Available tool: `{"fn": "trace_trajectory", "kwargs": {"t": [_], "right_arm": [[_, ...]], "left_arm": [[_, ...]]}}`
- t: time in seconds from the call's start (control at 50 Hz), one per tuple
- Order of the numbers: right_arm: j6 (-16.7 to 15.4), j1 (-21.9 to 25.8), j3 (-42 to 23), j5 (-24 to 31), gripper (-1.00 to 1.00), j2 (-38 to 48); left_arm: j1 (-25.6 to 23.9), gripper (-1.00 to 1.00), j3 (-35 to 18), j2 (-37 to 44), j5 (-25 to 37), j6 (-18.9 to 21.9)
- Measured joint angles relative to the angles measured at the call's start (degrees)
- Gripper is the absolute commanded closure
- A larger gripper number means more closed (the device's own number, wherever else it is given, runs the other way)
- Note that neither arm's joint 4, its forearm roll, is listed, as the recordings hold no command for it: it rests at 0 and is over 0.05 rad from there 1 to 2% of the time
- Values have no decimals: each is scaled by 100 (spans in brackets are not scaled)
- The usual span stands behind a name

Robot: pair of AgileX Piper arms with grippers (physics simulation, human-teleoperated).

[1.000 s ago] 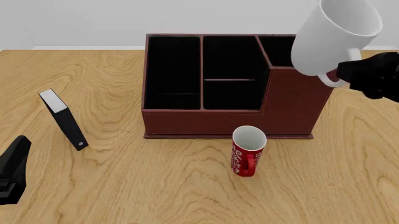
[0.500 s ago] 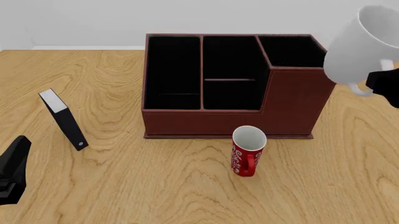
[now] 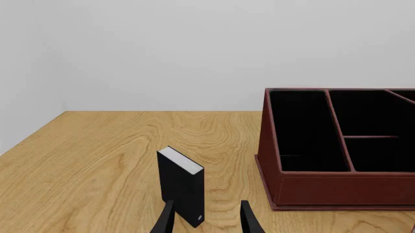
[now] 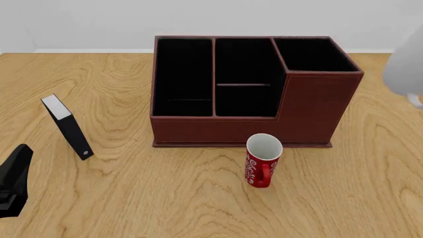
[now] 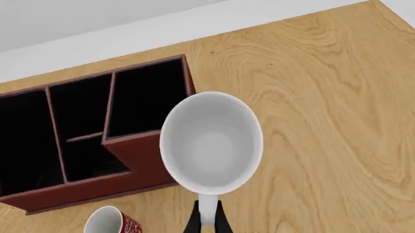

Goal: Pick up the white mug and place it to the right of the caddy.

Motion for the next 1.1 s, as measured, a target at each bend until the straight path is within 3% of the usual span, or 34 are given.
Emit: {"fn": "trace_trajectory", "kwargs": {"t": [0.52, 1.1], "right_arm": [[-23, -674, -471, -42, 100, 434], [-187, -764, -1853, 6, 100, 1988]], "left_arm": [[0, -100, 0, 0, 0, 0], [0, -100, 0, 0, 0, 0]]}}
